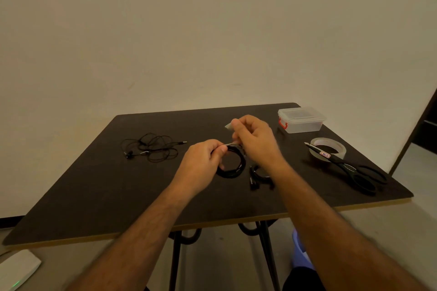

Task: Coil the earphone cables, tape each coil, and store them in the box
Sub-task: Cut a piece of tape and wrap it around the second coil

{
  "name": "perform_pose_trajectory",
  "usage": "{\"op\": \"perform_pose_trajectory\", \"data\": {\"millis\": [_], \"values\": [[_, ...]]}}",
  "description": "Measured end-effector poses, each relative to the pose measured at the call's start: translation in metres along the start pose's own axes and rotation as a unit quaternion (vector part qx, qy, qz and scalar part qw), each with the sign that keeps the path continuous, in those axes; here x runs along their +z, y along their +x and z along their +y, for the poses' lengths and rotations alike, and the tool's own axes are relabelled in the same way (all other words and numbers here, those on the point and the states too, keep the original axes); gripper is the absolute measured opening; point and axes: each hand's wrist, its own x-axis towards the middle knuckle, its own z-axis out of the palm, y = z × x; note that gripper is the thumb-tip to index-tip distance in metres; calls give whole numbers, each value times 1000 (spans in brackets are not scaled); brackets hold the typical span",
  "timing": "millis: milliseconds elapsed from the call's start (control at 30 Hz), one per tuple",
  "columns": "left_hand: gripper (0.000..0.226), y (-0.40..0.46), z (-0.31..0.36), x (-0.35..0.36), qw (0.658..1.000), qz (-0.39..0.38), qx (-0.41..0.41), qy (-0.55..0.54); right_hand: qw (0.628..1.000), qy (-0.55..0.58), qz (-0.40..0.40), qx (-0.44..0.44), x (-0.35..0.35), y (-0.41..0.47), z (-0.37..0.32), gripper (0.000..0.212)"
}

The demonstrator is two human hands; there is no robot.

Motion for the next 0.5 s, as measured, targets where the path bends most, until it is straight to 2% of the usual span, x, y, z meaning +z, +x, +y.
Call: {"op": "perform_pose_trajectory", "data": {"millis": [67,133,200,267,367,500], "values": [[21,2,-1,-2,1000,-7,-14,5,998,-31,-46,-32,-22,3,-8,19],[21,4,-1,-4,999,-16,-25,14,987,-30,-148,-57,-44,3,-21,17],[21,7,0,-7,999,-25,-29,29,962,-73,-254,-68,-57,2,-35,14],[22,9,1,-8,999,-30,-28,34,933,-138,-326,-71,-58,-1,-43,10],[25,10,6,-8,998,-36,-21,42,906,-210,-360,-76,-51,-4,-44,8],[25,10,14,-8,997,-52,-20,44,896,-278,-332,-103,-46,-3,-45,11]]}}
